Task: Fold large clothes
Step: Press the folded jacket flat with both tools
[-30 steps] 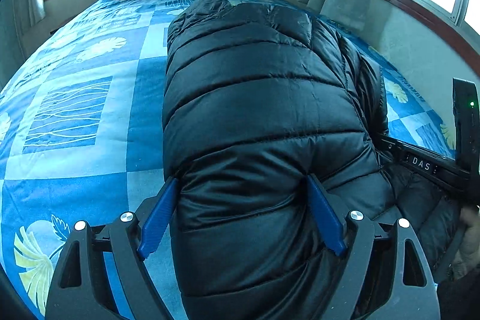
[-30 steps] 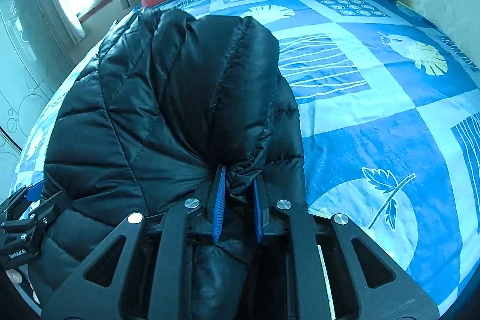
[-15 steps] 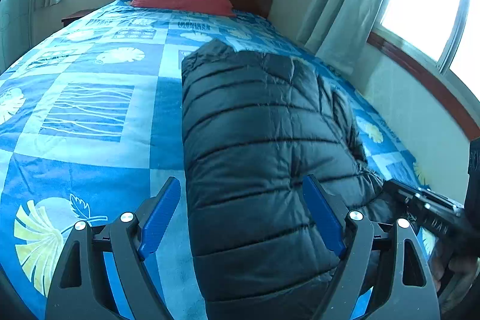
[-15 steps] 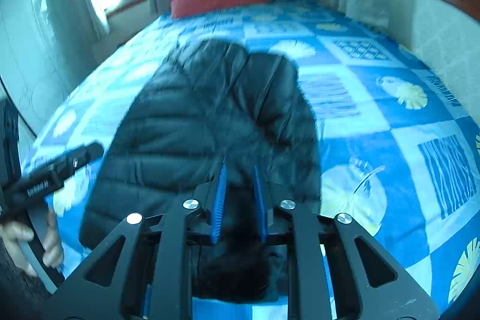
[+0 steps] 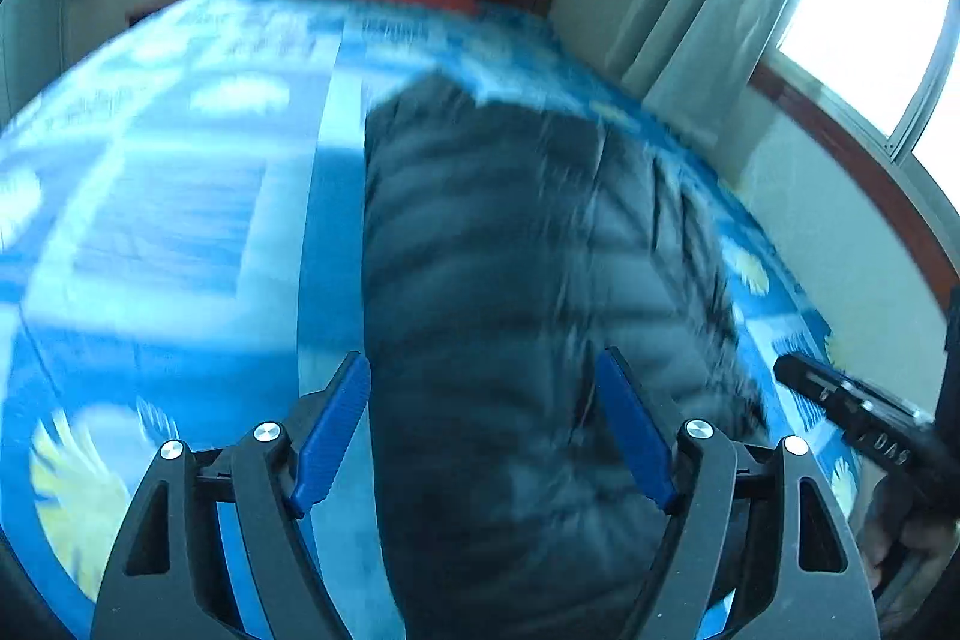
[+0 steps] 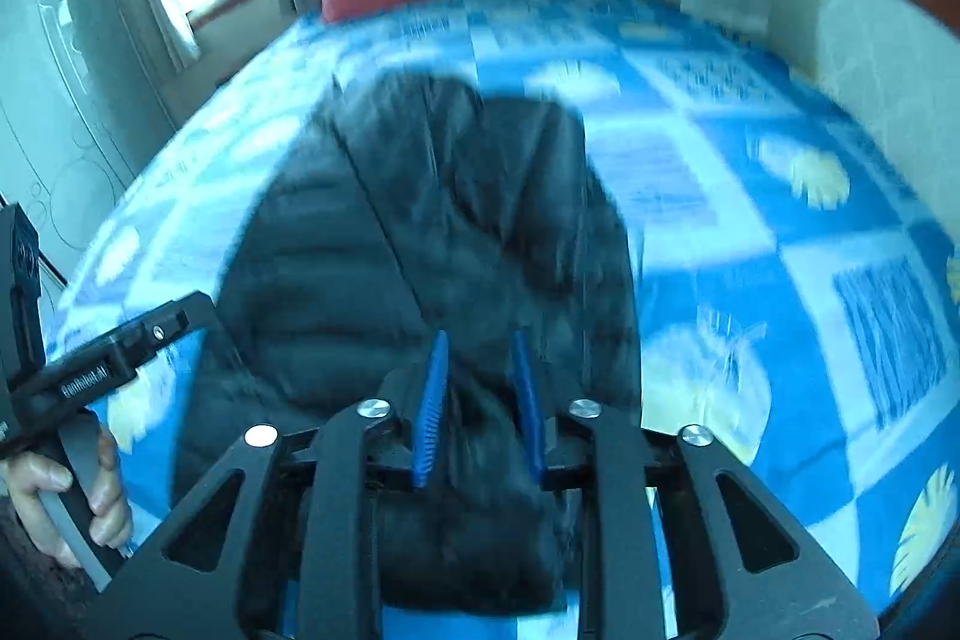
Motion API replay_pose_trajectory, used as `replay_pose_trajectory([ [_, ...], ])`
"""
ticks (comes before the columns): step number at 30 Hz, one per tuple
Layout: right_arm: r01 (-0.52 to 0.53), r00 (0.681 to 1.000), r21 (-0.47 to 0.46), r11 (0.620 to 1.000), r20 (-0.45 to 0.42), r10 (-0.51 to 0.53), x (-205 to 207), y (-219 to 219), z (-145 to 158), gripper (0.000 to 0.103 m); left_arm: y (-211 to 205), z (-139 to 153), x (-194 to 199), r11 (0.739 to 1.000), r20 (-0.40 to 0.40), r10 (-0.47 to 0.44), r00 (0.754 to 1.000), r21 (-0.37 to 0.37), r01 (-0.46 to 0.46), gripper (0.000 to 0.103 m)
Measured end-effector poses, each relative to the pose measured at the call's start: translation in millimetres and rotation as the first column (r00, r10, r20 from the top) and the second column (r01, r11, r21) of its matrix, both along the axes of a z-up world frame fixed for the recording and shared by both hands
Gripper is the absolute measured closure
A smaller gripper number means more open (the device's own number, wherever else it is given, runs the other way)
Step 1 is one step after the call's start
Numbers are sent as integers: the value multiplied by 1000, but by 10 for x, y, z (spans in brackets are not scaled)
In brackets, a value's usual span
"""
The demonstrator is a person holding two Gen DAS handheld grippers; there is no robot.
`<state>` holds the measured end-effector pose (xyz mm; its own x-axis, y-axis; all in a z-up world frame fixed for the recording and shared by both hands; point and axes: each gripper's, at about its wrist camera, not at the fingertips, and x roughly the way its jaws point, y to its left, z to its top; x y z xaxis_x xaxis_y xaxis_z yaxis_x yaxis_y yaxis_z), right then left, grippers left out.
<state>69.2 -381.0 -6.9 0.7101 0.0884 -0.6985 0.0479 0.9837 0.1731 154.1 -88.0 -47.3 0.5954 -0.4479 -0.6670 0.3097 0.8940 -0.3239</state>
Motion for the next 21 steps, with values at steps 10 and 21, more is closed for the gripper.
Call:
replay_pose_trajectory([
  [10,-3,998,-71,997,-60,-1,1058,-109,-536,72,-499,-158,780,995,50,5,999,101,-10,26],
  [21,37,998,-65,997,-44,-40,1100,-67,-1041,72,-624,-638,982,985,-35,39,999,168,-32,15],
])
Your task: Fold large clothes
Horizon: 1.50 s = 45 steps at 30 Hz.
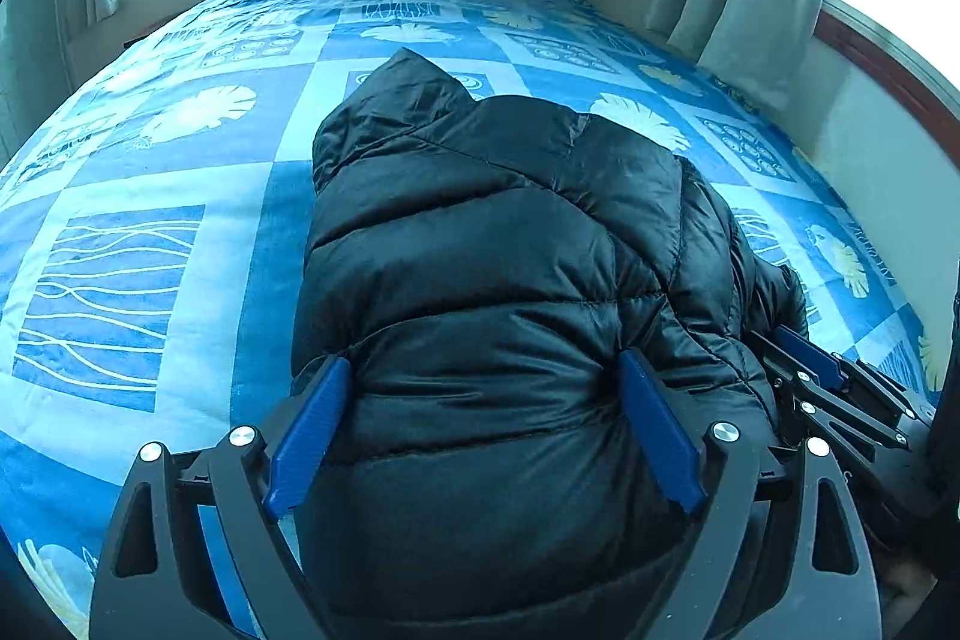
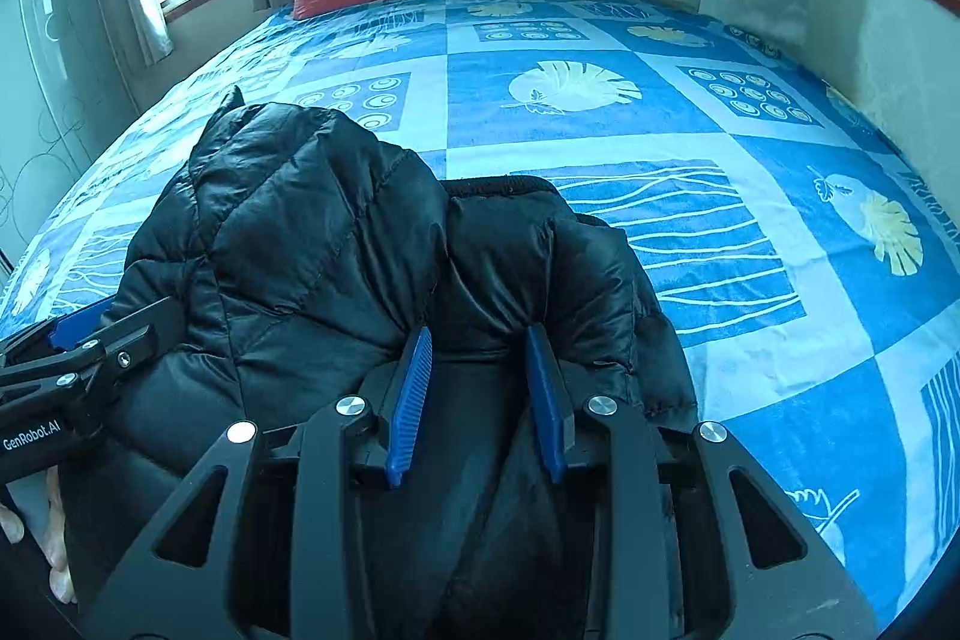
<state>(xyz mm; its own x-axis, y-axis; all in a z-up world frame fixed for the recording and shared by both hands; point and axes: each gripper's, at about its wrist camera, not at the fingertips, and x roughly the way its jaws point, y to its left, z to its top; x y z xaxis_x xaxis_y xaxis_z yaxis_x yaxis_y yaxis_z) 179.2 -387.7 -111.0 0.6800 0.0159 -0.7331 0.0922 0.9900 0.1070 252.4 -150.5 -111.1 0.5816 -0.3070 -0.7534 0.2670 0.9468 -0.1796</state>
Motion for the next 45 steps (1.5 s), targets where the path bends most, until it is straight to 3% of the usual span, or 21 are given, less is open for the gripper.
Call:
replay_pose_trajectory([
  [10,37,999,-46,998,27,-36,90,53,-117,72,-24,-206,93,1000,-6,27,1000,-2,-27,11],
  [15,37,999,-54,998,37,-35,56,61,-67,72,-33,-138,66,1000,4,30,1000,6,-30,11],
  [20,31,998,-55,998,57,-28,-52,76,70,71,67,-5,4,999,-3,16,1000,-34,-16,11],
  [22,31,998,-57,998,62,-28,-123,91,150,67,169,75,-48,998,-19,21,1000,-59,-22,11],
  [24,36,996,-36,999,84,-33,-259,99,268,50,324,136,-129,993,-46,39,998,-113,-44,11],
  [25,46,994,-32,998,99,-42,-340,94,322,46,381,155,-163,989,-58,49,997,-135,-57,11],
  [28,65,992,-5,998,111,-64,-543,20,415,40,623,170,-327,973,-90,88,992,-207,-105,11],
  [32,86,995,125,988,39,-92,-704,-197,305,35,806,66,-475,955,-158,103,982,-262,-142,11],
  [38,121,993,276,954,-20,-120,-724,-414,90,25,933,-145,-541,888,-266,96,959,-414,-203,11],
  [45,121,993,295,948,-21,-120,-640,-477,-16,12,1000,-434,-451,797,-373,44,927,-546,-257,10],
])
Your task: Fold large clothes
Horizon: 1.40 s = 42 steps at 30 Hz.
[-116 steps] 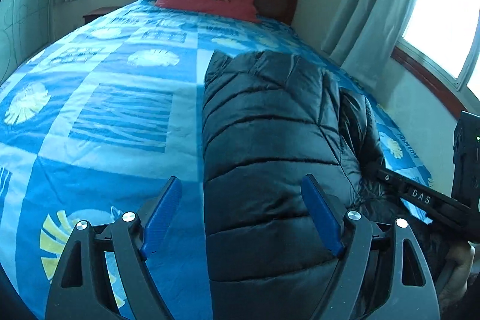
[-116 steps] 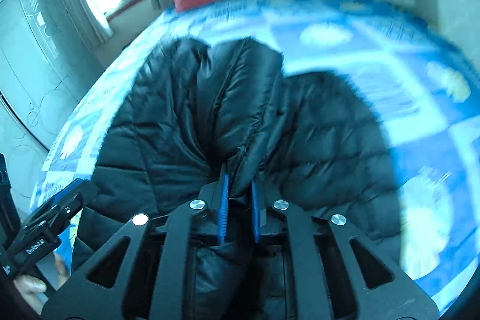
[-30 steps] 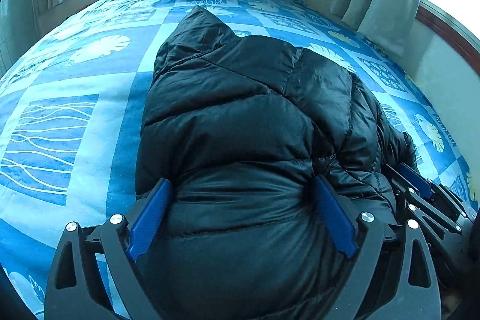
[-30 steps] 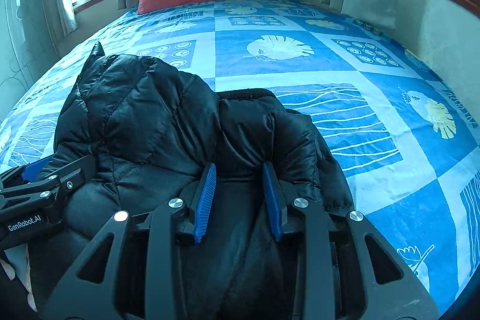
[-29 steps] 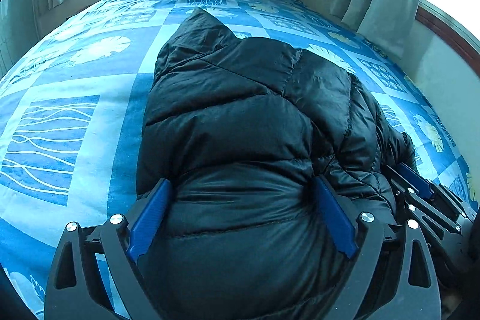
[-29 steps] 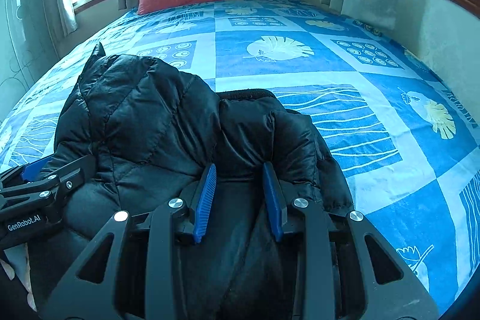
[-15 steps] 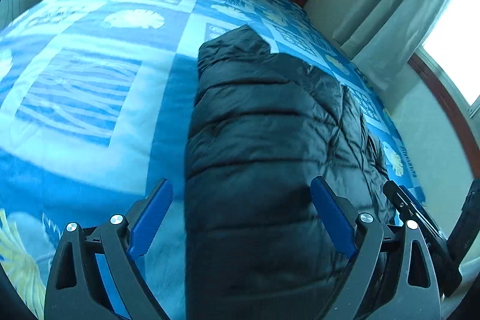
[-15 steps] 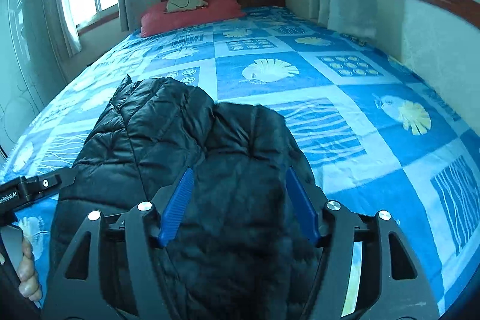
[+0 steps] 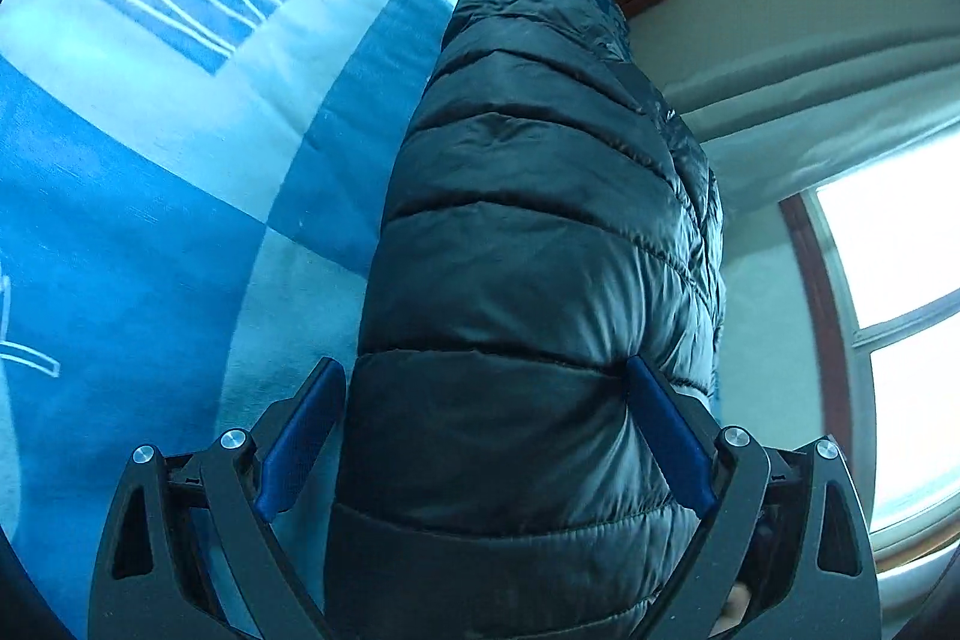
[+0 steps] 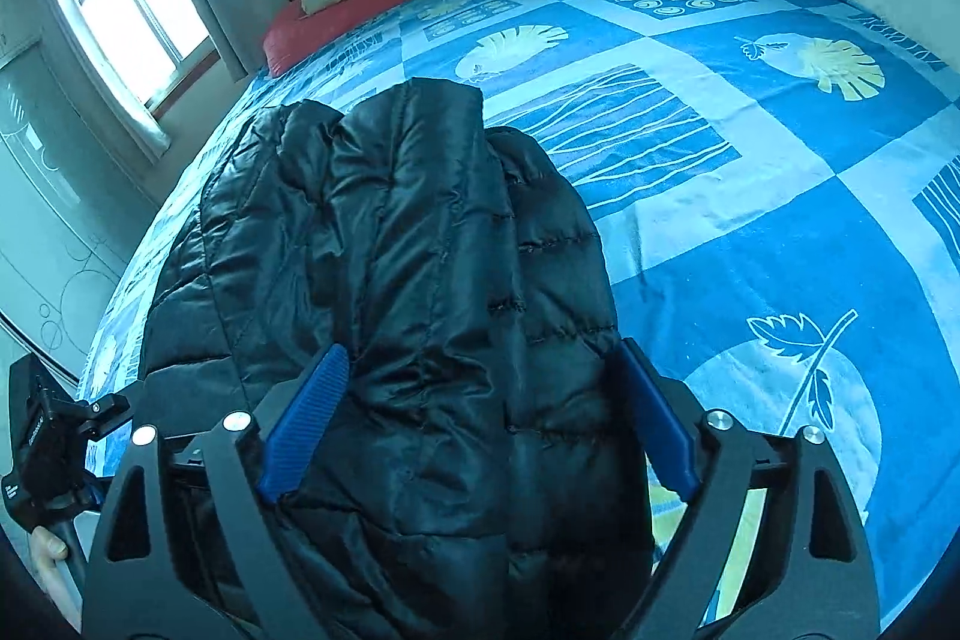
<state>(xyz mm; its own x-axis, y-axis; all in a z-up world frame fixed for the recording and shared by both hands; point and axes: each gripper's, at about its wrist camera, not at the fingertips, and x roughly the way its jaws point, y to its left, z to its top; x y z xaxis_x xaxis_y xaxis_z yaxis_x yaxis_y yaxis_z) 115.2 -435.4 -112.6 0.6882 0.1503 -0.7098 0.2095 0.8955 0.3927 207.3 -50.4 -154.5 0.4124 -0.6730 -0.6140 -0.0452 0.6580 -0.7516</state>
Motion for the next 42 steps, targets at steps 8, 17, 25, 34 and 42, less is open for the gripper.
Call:
replay_pose_trajectory([
  [8,-10,1000,133,991,-20,13,92,-245,-219,5,-107,-19,80,1000,3,-21,1000,-2,21,6],
  [17,-94,994,317,944,-23,107,182,-273,-412,19,-289,-9,165,998,14,-67,998,19,67,6],
  [25,-132,991,352,927,12,137,182,-247,-414,45,-419,76,167,994,43,-99,994,40,98,11],
  [34,-144,989,345,928,64,130,63,-118,-290,60,-374,168,115,993,71,-114,991,47,111,16],
  [42,-201,979,399,895,116,169,216,132,-275,63,-110,305,85,993,106,-90,990,92,80,16],
])
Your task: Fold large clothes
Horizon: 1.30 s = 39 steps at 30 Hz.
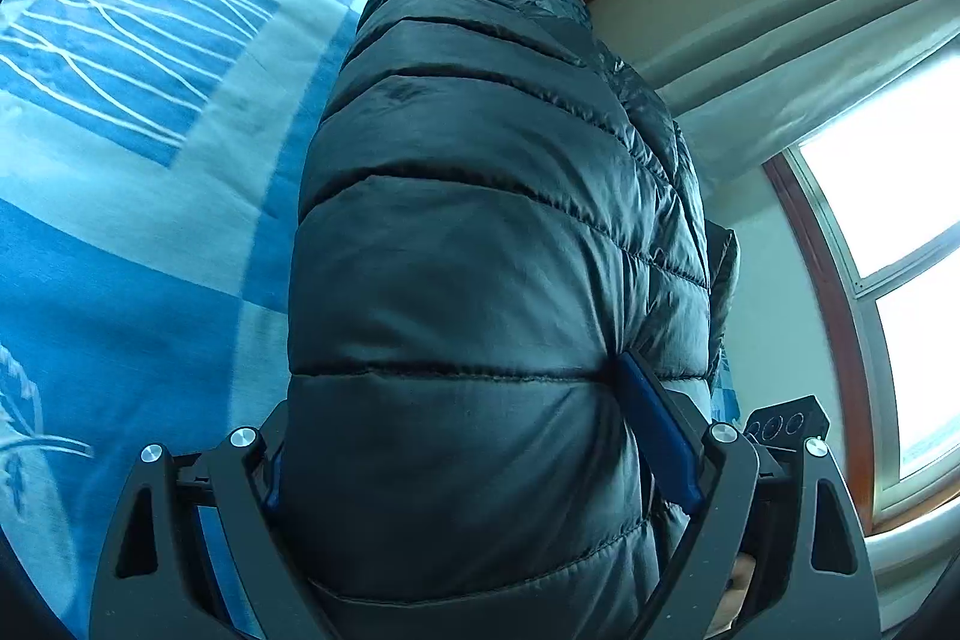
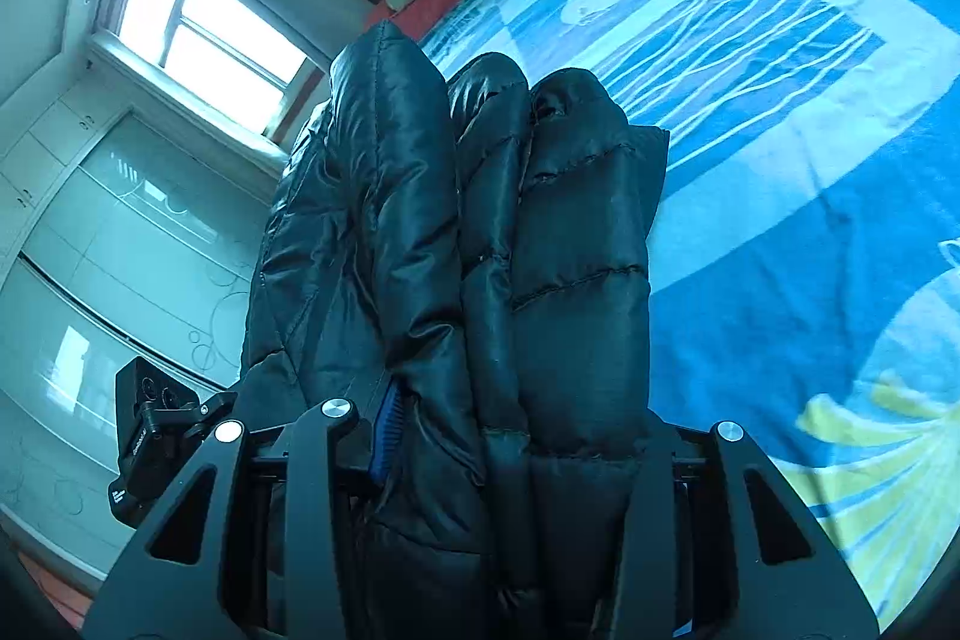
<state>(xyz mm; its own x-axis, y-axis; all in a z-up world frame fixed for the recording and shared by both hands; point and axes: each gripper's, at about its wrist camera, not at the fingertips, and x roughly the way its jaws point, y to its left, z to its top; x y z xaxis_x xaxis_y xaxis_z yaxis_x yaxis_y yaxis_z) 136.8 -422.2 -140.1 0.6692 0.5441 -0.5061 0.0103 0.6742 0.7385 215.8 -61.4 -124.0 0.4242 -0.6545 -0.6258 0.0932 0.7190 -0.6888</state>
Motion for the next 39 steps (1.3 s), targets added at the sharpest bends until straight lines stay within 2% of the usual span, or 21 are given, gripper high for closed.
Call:
replay_pose_trajectory([
  [9,-89,996,32,996,22,88,409,622,66,64,508,99,68,996,34,76,997,34,-77,16],
  [17,-152,988,67,986,22,151,730,1140,30,64,643,97,102,990,41,132,990,51,-134,16],
  [23,-134,991,106,985,-5,135,804,1159,-114,64,659,-46,133,988,26,144,989,49,-145,16],
  [27,-127,992,87,988,-10,129,820,1198,-91,62,624,-41,105,988,35,142,989,58,-143,15],
  [32,-117,993,53,992,-20,118,794,1208,-49,50,734,-50,140,990,18,136,991,22,-137,15],
  [36,-117,993,42,992,-25,118,791,1195,-17,41,949,-83,107,987,-24,149,988,-48,-150,15],
  [39,-118,992,37,992,-30,119,788,1179,-13,38,1043,-78,63,977,-54,186,981,-97,-191,15],
])
